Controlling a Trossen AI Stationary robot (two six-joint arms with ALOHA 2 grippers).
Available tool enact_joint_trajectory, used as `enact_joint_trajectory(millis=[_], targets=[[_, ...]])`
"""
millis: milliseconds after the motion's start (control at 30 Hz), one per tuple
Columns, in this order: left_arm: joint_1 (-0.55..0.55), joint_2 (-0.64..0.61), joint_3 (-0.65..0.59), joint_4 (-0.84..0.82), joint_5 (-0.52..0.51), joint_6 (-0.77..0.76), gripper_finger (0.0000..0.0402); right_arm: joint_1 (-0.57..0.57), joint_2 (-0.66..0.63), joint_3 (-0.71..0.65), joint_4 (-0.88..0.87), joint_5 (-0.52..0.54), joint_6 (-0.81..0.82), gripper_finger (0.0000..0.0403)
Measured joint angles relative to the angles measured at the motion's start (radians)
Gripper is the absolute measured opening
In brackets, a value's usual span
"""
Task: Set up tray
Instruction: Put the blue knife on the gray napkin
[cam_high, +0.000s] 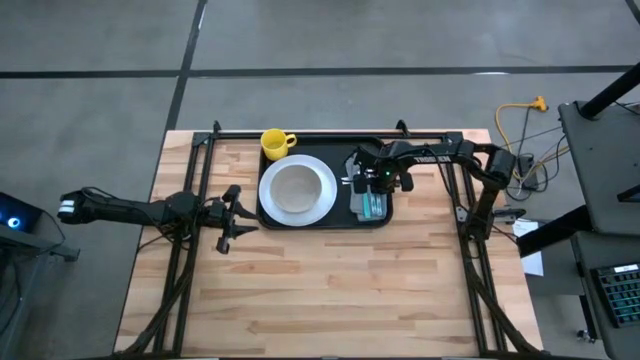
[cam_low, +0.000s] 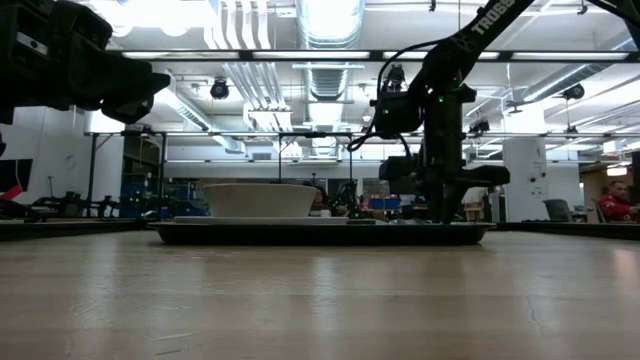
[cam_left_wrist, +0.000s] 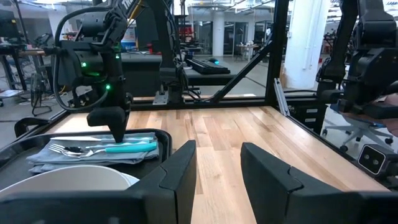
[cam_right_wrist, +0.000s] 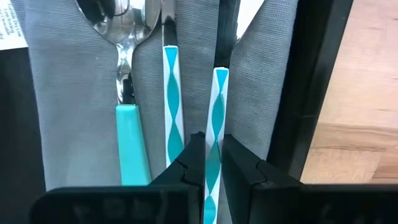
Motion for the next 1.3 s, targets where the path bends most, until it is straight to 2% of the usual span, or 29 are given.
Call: enact_joint_trajectory(millis=[967,1300], targets=[[0.000,0.000,0.000,0.000,0.000,0.000,0.0108,0.000,0.000,0.007,-0.013,-0.005,-0.012,0.0024],[0.000,0.000,-0.001,0.000,0.000,0.000,0.0108,-0.004,0.000,0.007,-0.025,-0.005,-0.007,0.0085]])
